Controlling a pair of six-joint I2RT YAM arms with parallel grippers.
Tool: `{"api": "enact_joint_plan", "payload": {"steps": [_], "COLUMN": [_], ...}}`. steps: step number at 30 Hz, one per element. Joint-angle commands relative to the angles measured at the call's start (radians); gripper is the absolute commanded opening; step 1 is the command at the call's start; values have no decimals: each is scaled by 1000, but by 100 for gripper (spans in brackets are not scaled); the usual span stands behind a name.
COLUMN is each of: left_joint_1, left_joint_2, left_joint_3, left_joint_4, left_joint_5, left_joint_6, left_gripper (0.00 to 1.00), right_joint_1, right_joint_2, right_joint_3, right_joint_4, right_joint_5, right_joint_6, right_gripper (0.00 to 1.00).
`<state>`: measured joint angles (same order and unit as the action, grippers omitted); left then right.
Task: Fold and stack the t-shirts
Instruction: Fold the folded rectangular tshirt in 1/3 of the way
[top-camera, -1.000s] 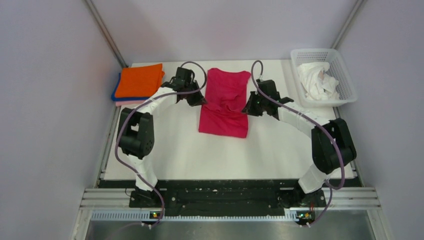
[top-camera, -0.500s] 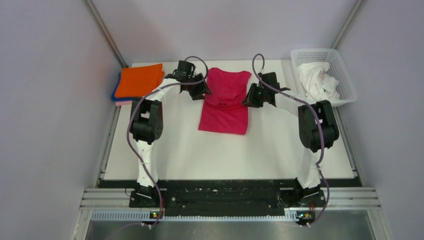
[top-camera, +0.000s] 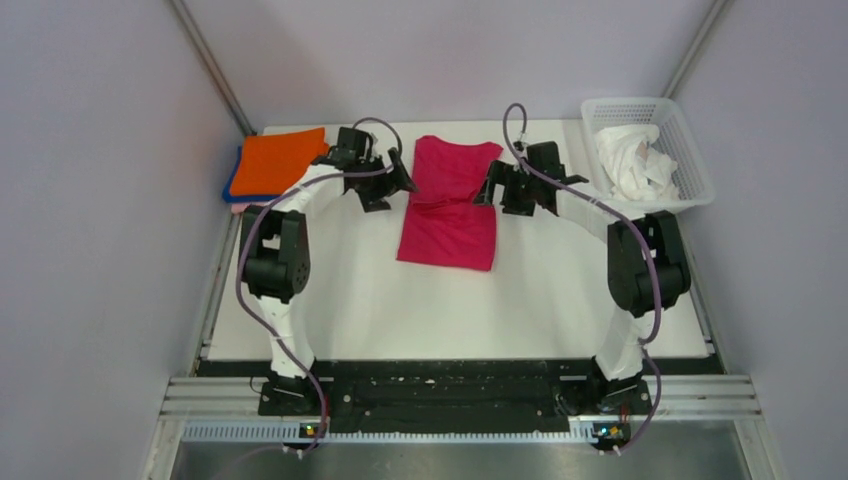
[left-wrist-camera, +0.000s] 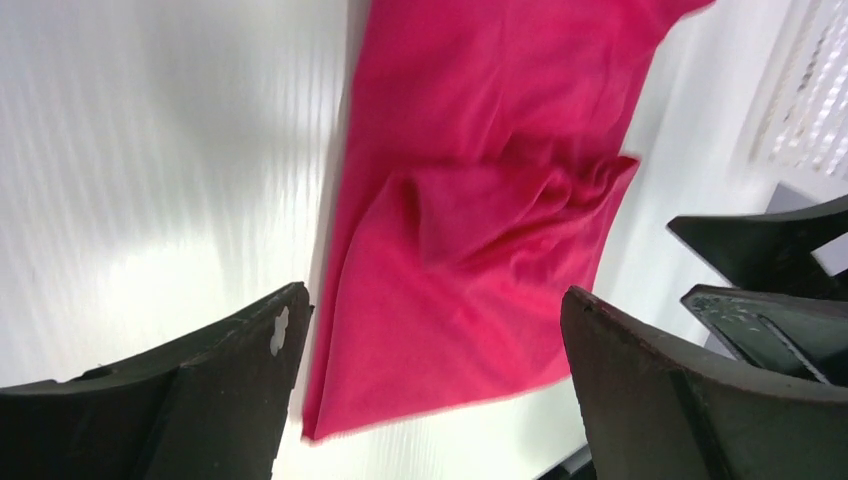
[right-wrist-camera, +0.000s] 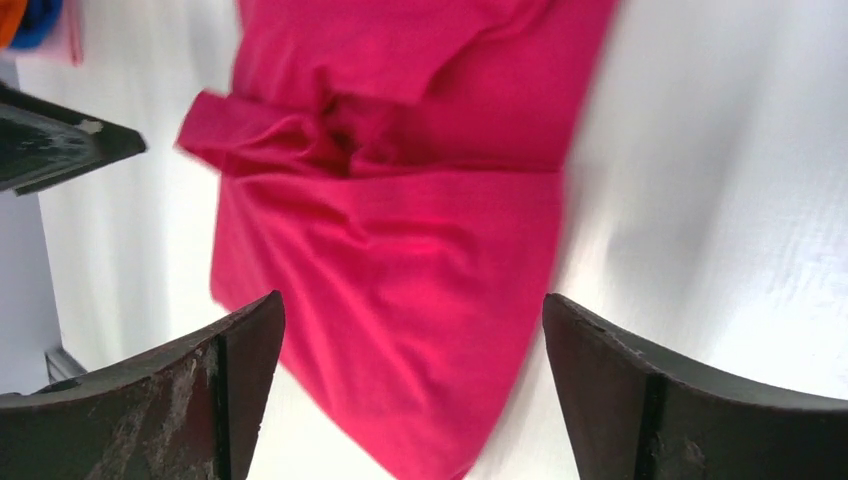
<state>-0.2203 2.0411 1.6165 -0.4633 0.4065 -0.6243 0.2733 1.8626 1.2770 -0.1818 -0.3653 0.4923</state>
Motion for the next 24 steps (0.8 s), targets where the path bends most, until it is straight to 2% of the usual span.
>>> {"api": "enact_joint_plan", "payload": {"steps": [1, 6, 9, 13, 22, 24], "left_joint_1": [-2, -2, -2, -2, -2, -3], "left_joint_2": [-181, -351, -433, -481, -499, -500], "left_joint_3": [-186, -412, -527, -617, -664, -663], "left_joint_4": [16, 29, 28, 41, 66, 72], "left_joint_5": [-23, -87, -135, -131, -76, -76], "left_joint_6": [3, -14, -32, -52, -75, -73], "left_gripper": [99, 99, 99, 99, 99, 99], "right_joint_1": [136, 277, 310, 322, 256, 227], "right_joint_2": [-98, -55, 14, 130, 471, 523], "right_joint_3": [5, 17, 64, 173, 645, 753], "right_joint_4": [-24, 31, 60, 113, -16, -43], "right_joint_5": [-32, -64, -106, -106, 95, 91], "right_joint_6": [-140, -140, -128, -100, -109, -96], "right_gripper": [99, 99, 99, 99, 99, 99]}}
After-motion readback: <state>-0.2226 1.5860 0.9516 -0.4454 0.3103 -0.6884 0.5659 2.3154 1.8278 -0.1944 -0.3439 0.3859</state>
